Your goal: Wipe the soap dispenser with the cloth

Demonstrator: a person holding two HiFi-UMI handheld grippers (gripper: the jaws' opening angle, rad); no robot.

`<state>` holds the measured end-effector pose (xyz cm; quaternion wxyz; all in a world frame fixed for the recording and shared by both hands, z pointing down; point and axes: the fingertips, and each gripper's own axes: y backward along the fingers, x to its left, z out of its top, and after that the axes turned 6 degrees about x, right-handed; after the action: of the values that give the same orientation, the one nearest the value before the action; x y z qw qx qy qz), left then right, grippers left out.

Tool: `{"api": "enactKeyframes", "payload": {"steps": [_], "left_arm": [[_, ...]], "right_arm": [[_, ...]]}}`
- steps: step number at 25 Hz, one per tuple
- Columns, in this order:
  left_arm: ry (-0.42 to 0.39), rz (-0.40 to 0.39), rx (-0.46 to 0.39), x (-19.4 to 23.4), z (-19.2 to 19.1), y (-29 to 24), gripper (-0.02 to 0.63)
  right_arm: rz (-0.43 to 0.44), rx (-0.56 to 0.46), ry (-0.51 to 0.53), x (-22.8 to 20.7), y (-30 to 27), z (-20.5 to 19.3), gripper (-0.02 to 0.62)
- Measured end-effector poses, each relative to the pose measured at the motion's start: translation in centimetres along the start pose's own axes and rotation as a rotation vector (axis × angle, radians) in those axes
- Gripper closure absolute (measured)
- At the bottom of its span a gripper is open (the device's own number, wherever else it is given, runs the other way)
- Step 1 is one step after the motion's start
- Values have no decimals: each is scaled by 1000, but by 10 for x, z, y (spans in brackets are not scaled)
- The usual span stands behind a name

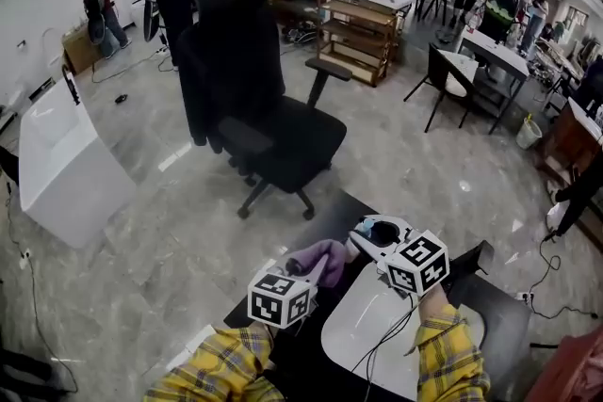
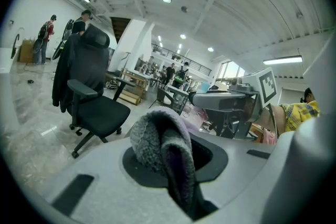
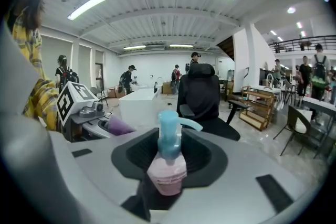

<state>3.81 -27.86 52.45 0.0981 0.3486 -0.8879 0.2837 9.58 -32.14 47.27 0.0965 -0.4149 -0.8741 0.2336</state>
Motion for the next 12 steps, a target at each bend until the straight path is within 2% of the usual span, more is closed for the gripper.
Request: {"api": "enactKeyframes", "payload": {"steps": [12], "left_arm": [[13, 13, -13, 12, 3, 16, 549]], "right_arm": [[-366, -47, -280, -5, -1, 3, 471]]}}
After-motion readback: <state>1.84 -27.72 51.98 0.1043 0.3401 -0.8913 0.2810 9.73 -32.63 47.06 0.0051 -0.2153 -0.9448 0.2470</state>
